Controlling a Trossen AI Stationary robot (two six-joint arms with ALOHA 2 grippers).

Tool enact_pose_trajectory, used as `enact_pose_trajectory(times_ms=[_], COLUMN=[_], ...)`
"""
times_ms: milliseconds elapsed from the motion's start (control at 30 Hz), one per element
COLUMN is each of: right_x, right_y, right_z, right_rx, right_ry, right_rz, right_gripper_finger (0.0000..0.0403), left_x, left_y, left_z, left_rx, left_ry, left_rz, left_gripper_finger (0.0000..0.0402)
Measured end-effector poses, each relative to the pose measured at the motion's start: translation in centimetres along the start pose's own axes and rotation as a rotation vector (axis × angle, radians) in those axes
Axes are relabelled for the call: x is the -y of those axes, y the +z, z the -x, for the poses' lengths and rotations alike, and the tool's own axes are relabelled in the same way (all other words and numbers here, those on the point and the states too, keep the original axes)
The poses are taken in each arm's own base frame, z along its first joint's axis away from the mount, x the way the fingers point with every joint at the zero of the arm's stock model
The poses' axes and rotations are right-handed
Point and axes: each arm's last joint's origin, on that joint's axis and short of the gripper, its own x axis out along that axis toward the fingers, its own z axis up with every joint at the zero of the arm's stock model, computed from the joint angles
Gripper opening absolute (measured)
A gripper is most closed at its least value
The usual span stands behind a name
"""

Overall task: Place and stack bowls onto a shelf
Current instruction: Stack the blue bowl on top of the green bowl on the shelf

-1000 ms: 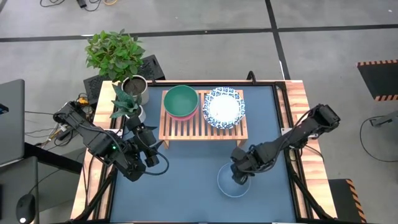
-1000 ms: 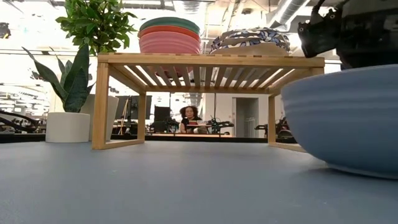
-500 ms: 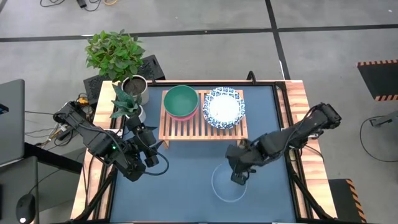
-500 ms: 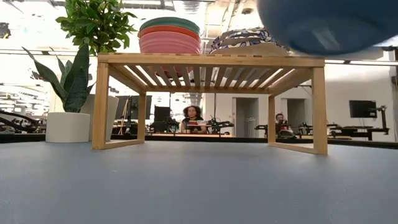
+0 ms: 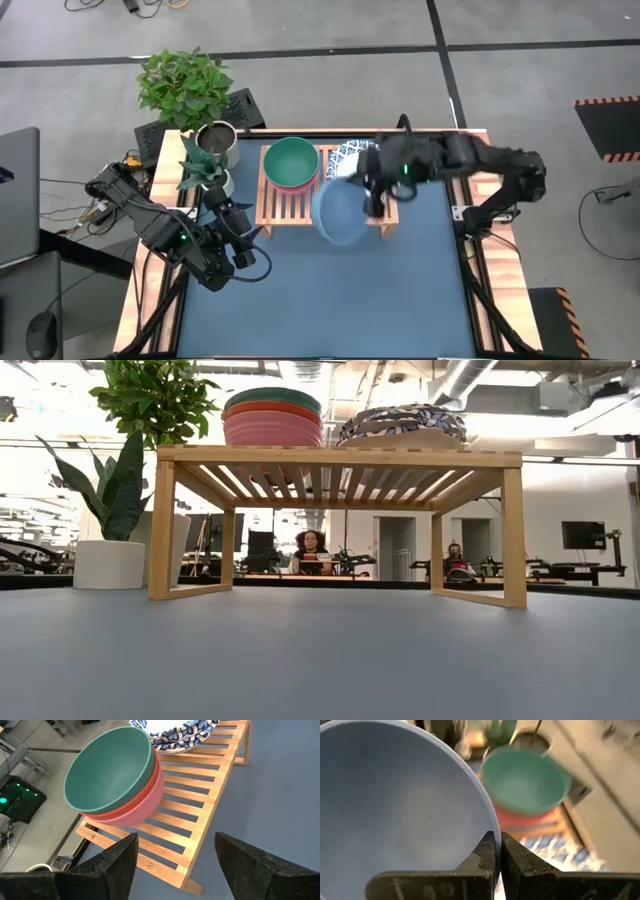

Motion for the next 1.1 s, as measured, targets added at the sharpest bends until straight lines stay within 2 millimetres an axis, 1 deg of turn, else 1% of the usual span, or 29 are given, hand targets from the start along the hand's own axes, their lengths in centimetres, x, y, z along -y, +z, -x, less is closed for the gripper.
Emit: enact_pose_trajectory(times_ms=[67,200,300,367,500,600,700,833,967,1033,1100], right_x=[1.7,4.8,7.0,8.3,10.3,11.5,12.6,13.5,14.3,14.8,15.1], right_y=[1.0,2.5,3.2,3.6,4.5,4.8,4.6,4.6,4.0,3.7,3.5], right_z=[0.0,-0.3,-0.3,-0.2,-1.0,-2.8,-4.5,-7.1,-9.6,-10.4,-10.6], right_rx=[0.058,0.174,0.247,0.293,0.378,0.393,0.362,0.344,0.292,0.260,0.253], right_ry=[-0.007,-0.003,-0.027,-0.046,-0.037,-0.003,0.005,0.023,0.037,0.034,0.036], right_rz=[0.015,0.043,0.038,0.031,0.019,0.019,-0.009,-0.017,-0.031,-0.043,-0.053], right_gripper_finger=[0.0029,0.0029,0.0029,0.0029,0.0029,0.0029,0.0029,0.0029,0.0029,0.0029,0.0029], left_x=[0.0,0.0,0.0,0.0,0.0,0.0,0.0,0.0,0.0,0.0,0.0], left_y=[0.0,0.0,0.0,0.0,0.0,0.0,0.0,0.0,0.0,0.0,0.0], left_z=[0.0,0.0,0.0,0.0,0.0,0.0,0.0,0.0,0.0,0.0,0.0], left_rx=[0.000,0.000,0.000,0.000,0.000,0.000,0.000,-0.001,-0.002,-0.003,-0.003], left_ry=[0.000,0.000,0.000,0.000,0.001,0.001,0.002,0.003,0.003,0.003,0.003], left_rz=[0.000,0.000,0.000,0.000,0.000,-0.001,-0.001,0.000,0.001,0.001,0.001], left_gripper_finger=[0.0251,0.0251,0.0251,0.0251,0.0251,0.0251,0.0251,0.0251,0.0251,0.0251,0.0251])
